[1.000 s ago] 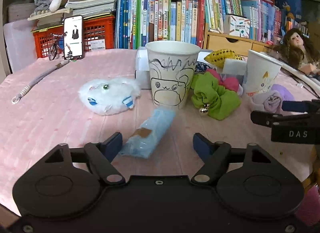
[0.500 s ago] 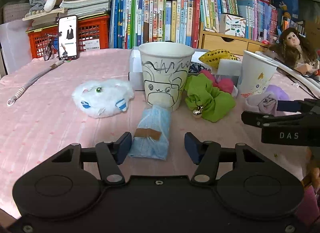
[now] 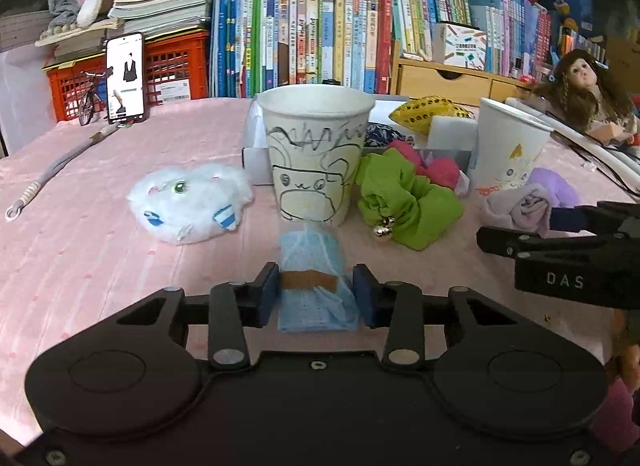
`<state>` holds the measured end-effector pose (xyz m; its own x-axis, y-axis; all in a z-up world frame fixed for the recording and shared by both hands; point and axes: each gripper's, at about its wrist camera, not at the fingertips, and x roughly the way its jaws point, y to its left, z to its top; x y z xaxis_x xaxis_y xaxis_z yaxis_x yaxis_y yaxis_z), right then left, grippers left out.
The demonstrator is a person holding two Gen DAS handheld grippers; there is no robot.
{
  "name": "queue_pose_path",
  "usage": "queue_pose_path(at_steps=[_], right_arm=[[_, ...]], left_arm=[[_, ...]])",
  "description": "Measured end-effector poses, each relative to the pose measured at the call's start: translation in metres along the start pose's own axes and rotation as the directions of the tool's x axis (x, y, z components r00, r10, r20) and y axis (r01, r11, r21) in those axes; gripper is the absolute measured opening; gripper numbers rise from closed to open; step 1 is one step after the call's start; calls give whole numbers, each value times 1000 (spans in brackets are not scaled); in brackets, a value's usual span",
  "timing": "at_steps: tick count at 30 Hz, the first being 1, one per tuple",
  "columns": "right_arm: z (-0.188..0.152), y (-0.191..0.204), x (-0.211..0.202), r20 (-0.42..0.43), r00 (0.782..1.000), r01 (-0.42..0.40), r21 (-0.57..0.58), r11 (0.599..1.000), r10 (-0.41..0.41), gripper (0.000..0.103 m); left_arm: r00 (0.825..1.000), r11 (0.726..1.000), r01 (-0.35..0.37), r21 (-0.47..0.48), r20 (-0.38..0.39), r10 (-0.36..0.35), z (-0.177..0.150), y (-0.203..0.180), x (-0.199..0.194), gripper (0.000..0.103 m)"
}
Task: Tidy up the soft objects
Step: 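Grasp the light blue tissue pack with the left tool while the right tool grasps the lavender rolled cloth, then lift the blue pack and lavender cloth and carry both over the grey tray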
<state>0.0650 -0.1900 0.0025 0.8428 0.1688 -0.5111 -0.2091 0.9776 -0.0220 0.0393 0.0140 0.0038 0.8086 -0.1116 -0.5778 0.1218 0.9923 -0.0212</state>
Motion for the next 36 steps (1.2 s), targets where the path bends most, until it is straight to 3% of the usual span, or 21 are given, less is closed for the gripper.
queue_pose_path(at_steps=[9,16,28,36], right_arm=[[0,-4,-4,2,1000,3,2,1000,-3,59],[3,-6,-17,31,999,-6,3,1000,5,58],[15,-11,-40,79,996,-50,27,998,48,58],[23,-9,-51,120,991,-63,22,998,60,58]], left_arm=[[1000,999,14,37,11,-15,5,-8,-10,38],[999,999,32,0,30,-32,12,-7,-24,38],[994,997,77,16,78,-78,28,-12,-49,37],[993,996,84,26,76,-85,34,-14,-50,31]])
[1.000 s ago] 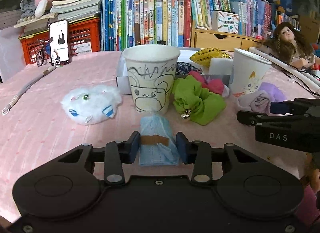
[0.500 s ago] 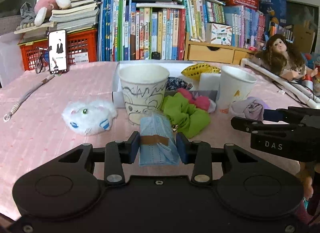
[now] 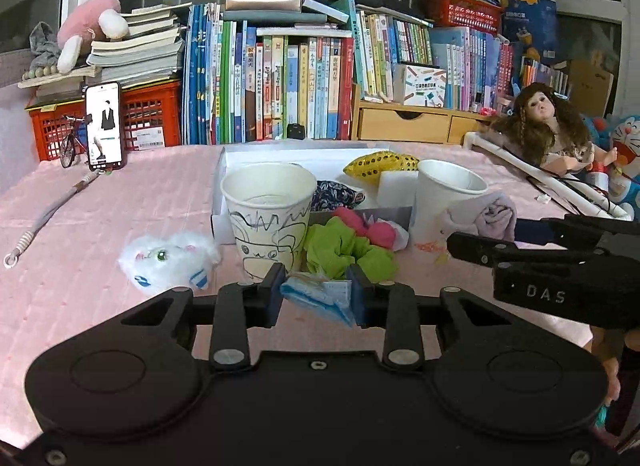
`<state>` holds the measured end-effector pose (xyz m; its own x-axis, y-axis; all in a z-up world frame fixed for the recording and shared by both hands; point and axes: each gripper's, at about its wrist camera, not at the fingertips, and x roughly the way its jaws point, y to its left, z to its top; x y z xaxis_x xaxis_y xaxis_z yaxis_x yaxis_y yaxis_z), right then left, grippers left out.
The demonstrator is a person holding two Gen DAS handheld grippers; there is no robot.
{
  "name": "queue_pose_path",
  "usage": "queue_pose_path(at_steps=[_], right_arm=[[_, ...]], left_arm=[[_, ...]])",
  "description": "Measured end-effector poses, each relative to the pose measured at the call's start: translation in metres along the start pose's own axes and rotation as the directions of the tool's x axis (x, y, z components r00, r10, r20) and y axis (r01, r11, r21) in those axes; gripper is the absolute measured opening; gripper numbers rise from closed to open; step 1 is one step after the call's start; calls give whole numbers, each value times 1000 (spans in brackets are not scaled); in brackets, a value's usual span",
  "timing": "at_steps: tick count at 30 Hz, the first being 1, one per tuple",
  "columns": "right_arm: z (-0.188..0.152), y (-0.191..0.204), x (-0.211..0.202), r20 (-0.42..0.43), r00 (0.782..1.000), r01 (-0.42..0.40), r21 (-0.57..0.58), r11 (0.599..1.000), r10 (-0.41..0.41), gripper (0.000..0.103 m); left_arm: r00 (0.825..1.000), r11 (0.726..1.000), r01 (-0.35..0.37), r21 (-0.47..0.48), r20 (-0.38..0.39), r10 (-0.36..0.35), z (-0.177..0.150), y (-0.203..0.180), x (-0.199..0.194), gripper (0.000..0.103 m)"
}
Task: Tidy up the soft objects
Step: 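Lift the blue pack and lavender cloth and carry both over the grey tray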
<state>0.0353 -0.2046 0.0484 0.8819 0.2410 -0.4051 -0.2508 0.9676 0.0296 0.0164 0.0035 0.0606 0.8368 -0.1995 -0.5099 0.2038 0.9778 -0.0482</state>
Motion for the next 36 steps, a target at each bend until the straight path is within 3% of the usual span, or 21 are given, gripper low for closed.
queue_pose_path(at_steps=[16,27,36], right_arm=[[-9,-3,4,-31,999,8,20,1000,-7,58],[-9,-4,4,-35,999,4,27,1000,-3,58],[4,-8,2,-17,1000,-21,54,998,22,58]], left_arm=[[988,1000,-21,21,-151,24,-34,2,30,34],[991,999,-12,39,-129,17,-29,-5,26,28],[998,999,46,17,-36,-45,9,-2,-5,28]])
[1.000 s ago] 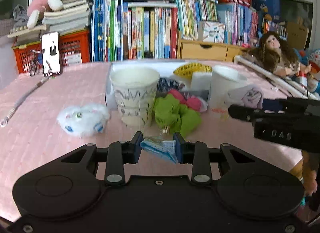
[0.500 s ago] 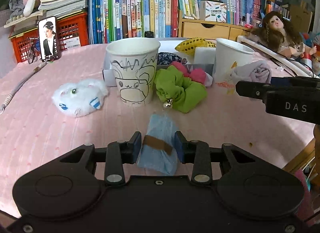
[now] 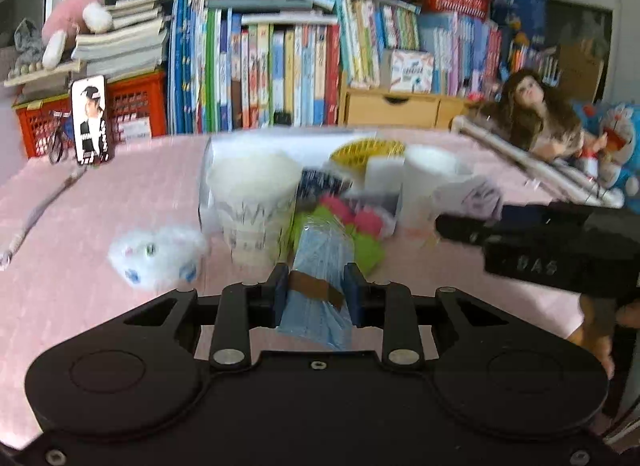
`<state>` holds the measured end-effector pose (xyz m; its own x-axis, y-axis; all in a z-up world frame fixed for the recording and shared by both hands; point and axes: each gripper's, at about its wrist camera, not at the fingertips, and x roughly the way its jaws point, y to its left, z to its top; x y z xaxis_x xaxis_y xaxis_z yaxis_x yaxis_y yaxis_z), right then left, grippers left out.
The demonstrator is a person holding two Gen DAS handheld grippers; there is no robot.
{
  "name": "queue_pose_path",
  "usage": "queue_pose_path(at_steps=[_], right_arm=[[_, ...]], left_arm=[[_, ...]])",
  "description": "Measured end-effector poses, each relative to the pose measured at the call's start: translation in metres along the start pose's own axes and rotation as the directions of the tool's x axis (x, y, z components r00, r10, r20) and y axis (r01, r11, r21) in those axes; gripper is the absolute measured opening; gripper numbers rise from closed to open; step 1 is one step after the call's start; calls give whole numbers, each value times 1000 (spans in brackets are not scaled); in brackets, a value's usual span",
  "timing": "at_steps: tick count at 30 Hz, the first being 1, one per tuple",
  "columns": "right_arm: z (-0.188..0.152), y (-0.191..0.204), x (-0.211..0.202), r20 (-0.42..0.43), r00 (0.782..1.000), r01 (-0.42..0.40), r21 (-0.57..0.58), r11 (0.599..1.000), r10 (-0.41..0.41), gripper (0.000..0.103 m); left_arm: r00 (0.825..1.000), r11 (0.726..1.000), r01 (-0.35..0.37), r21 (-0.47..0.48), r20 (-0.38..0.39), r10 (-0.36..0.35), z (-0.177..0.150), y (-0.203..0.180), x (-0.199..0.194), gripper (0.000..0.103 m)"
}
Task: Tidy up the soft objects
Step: 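Lift the blue pack and lavender cloth and carry both over the grey tray, then lower the blue pack and lavender cloth into the tray and open both tools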
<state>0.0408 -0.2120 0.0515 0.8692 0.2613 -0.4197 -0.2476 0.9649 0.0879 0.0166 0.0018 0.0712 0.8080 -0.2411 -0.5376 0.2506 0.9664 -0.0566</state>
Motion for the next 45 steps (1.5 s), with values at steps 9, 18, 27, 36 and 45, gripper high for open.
queue_pose_path(at_steps=[9,18,27,36,45], right_arm=[[28,-5,-9,54,998,-27,14,1000,27,58],[70,-13,6,62,997,-38,20,999,37,59],[109,-17,51,-25,998,-49,36,998,50,59],[131,-18,120,-181,980,-70,102,992,88,59],[129,-7,181,-308,949,-39,93,995,66,59]], left_arm=[[998,1000,21,-6,60,-20,45,7,-14,28],[998,1000,-10,-26,56,11,97,26,11,28],[999,996,-29,-88,-28,27,142,53,59,28],[985,984,-79,-161,-167,52,173,87,129,28],[951,959,-127,-255,-305,44,166,117,201,28]])
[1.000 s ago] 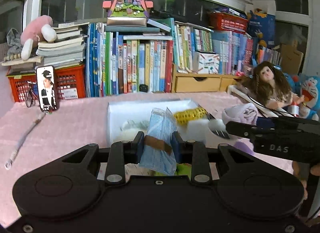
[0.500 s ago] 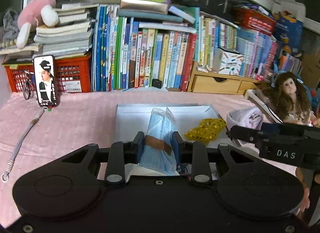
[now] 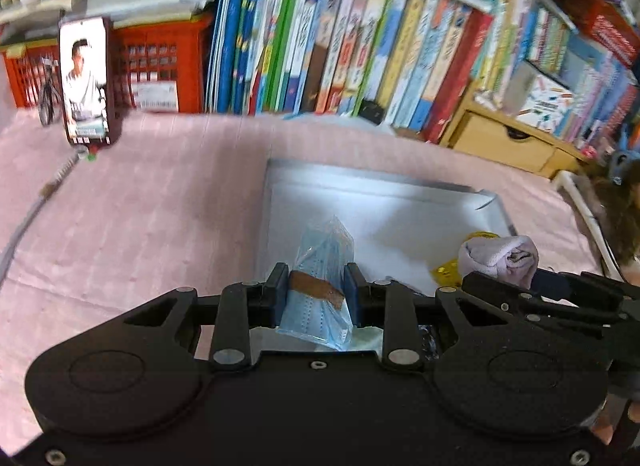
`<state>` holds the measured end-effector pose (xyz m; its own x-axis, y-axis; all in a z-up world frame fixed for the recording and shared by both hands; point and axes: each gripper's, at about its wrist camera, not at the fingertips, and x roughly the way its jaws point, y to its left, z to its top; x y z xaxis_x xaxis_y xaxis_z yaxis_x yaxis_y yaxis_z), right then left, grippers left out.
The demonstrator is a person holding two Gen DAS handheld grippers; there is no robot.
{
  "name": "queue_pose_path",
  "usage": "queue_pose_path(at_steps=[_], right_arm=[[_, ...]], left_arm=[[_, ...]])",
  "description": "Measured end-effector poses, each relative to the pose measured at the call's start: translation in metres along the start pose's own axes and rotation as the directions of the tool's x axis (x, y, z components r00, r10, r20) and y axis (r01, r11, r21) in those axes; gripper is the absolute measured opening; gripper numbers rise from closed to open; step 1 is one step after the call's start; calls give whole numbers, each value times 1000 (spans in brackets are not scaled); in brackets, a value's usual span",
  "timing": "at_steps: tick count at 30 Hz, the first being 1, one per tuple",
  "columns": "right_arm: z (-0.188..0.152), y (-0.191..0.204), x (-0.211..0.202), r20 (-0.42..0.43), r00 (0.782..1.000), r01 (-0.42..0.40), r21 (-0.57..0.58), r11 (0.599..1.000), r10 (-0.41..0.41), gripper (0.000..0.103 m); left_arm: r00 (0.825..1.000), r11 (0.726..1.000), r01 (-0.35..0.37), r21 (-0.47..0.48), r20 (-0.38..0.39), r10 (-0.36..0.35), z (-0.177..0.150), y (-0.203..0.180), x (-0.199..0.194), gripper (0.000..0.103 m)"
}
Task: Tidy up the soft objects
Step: 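Lower the blue pack and lavender cloth into the tray and open both tools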
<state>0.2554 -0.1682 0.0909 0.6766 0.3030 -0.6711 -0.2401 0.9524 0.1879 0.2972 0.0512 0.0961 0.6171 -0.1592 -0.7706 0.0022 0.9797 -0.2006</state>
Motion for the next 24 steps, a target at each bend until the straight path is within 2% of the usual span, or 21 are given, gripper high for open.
queue_pose_path(at_steps=[8,14,24], right_arm=[[11,6,29,-49,998,42,-23,999,-43,59],[13,5,44,-86,995,58,-25,998,-59,59],[15,7,57,-139,987,76,-35,996,-80,61]], left_arm=[[999,1000,-16,-25,-40,15,11,5,28,28],[998,1000,-30,-6,-62,30,13,5,42,28],[996,1000,-27,1,-81,27,12,7,50,29]])
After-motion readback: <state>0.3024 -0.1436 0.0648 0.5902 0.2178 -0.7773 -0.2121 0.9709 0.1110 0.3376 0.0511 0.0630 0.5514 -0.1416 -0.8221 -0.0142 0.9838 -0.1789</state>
